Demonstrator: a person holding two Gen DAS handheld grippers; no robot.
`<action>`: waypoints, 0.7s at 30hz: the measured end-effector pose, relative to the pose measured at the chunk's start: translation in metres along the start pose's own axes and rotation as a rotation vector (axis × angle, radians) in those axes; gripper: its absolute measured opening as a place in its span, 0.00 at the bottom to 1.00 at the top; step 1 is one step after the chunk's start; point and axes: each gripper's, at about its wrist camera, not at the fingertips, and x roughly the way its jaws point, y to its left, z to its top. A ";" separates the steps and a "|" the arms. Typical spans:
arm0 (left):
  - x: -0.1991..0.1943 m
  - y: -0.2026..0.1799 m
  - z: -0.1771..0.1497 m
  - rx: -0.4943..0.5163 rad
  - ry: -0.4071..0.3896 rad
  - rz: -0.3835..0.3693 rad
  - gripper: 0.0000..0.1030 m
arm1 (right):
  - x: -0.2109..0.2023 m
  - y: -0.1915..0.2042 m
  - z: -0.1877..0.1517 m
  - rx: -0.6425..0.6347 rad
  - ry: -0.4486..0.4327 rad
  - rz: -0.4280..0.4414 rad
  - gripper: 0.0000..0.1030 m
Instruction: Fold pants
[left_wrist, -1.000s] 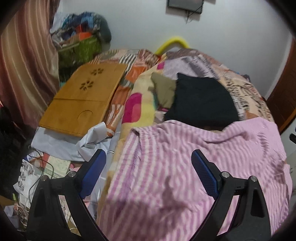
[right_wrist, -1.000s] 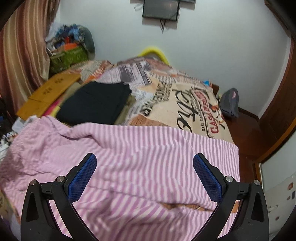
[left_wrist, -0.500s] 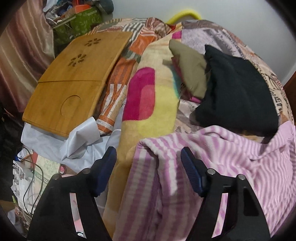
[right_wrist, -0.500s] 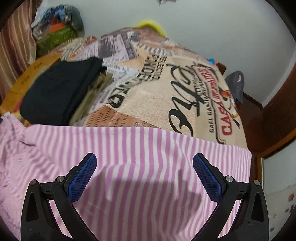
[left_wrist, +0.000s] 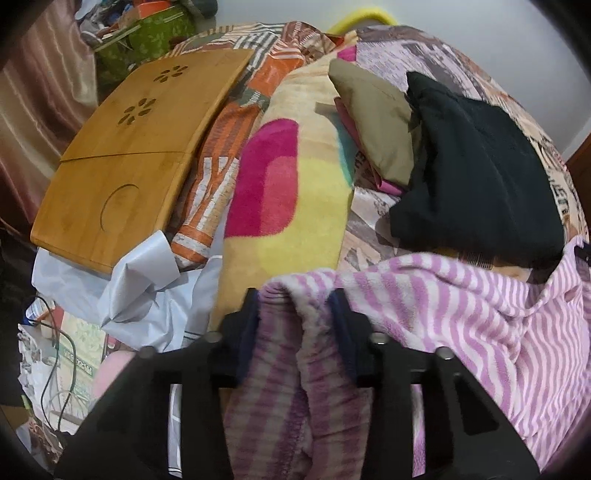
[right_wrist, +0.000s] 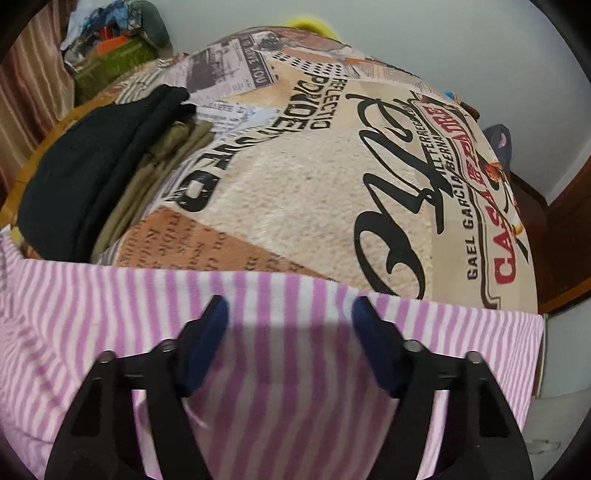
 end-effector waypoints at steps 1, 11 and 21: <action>-0.002 0.001 0.000 -0.005 -0.004 -0.001 0.29 | -0.002 0.003 -0.002 -0.012 -0.007 0.004 0.46; -0.044 0.008 0.010 0.010 -0.121 0.120 0.22 | -0.026 0.010 0.002 -0.052 -0.086 -0.097 0.06; -0.046 0.011 0.009 0.010 -0.072 0.111 0.28 | -0.059 -0.002 -0.006 -0.021 -0.058 -0.128 0.49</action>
